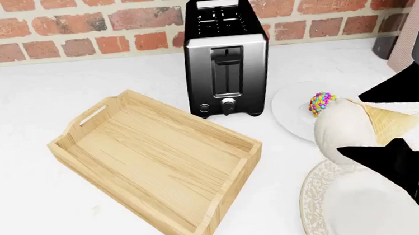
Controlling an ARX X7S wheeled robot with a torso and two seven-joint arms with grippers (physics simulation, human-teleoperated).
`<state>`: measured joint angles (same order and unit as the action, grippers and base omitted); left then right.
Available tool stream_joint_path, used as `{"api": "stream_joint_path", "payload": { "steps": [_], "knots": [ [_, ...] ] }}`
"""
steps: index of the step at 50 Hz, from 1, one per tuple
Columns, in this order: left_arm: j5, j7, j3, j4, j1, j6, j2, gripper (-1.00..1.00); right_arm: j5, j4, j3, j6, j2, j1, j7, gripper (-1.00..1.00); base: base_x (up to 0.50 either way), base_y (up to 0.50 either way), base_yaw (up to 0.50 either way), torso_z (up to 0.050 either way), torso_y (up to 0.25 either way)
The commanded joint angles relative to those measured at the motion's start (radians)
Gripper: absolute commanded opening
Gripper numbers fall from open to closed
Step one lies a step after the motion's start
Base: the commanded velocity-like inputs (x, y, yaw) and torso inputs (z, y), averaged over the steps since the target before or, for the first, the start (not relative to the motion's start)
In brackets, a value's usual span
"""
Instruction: Move the dessert items from the plate to the tray.
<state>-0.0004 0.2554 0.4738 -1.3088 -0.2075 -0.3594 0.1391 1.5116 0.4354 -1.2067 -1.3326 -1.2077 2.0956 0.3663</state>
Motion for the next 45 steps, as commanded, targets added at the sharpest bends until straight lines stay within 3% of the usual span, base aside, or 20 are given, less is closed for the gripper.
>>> {"api": "stream_joint_path", "payload": {
  "steps": [1,22,45],
  "knots": [
    [-0.002,0.003,0.001,0.0,0.0,-0.001,0.0,1.0,-0.026,-0.07,0.061,0.072,0.108,0.045,0.041,-1.0,0.0,0.0,0.0,0.0,0.0],
    [-0.004,0.009,0.021,0.0,0.0,-0.007,-0.003,1.0,-0.263,-0.221,0.021,0.492,0.423,-0.241,0.191,-1.0,0.0,0.0,0.0,0.0,0.0],
    [0.0,0.018,0.046,0.0,0.0,-0.018,-0.006,1.0,-0.432,-0.536,-0.04,0.68,0.811,-0.339,0.287,-1.0,0.0,0.0,0.0,0.0,0.0]
  ]
}}
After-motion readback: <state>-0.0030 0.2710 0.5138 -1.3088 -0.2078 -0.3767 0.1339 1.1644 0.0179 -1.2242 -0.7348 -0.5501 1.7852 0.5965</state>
